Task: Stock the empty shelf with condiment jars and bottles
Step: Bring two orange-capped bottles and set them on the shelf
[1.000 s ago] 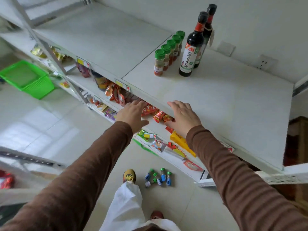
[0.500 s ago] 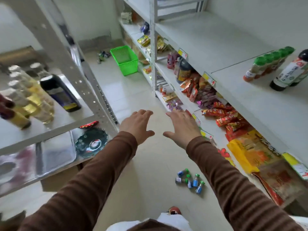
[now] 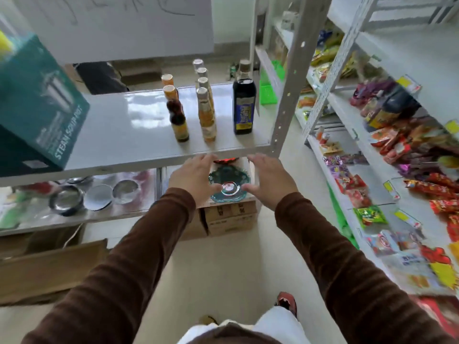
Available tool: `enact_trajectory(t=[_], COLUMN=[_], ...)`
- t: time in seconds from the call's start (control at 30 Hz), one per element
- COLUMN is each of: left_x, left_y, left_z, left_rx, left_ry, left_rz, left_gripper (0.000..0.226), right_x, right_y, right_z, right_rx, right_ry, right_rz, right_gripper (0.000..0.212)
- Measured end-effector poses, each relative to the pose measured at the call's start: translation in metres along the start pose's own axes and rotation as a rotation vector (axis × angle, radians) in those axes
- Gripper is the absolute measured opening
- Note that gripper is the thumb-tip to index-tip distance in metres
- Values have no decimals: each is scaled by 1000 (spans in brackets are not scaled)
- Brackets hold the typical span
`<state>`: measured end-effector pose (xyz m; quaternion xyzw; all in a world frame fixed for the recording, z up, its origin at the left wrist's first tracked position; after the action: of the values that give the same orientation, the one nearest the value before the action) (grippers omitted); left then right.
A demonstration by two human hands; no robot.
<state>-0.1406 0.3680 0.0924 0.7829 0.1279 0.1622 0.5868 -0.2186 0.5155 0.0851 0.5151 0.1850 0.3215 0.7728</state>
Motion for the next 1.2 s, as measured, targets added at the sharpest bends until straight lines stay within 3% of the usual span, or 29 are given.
enact_trajectory(t=[0.4, 0.53, 0.87, 1.2], left_x=[-64, -89, -159, -219], left_y=[24, 34, 52, 45], left_z=[135, 165, 216, 242], left_rx=[86, 94, 116, 227], left_ry=[150, 191, 110, -6], left_rz=[-37, -68, -41, 36], left_gripper=[74, 73, 74, 68], right_x=[-130, -170, -243, -269], right_y=[-58, -57, -69, -94], right_z=[99, 119, 143, 129], right_rx=[-160, -248, -359, -501], right_ry=[60, 49, -156, -414], right_rz=[-11, -88, -161, -317], right_gripper=[76, 78, 84, 49])
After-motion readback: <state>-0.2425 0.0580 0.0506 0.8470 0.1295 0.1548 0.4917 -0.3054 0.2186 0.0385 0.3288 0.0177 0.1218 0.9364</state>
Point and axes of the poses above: each hand's wrist, its own x-axis away from the middle knuckle, its own y-axis out of the back of the hand, z = x × y, the point moved 9 cm from there along -x, towards the middle knuckle, and after that the axes turned 3 degrees about y, right-handed, at the moved point
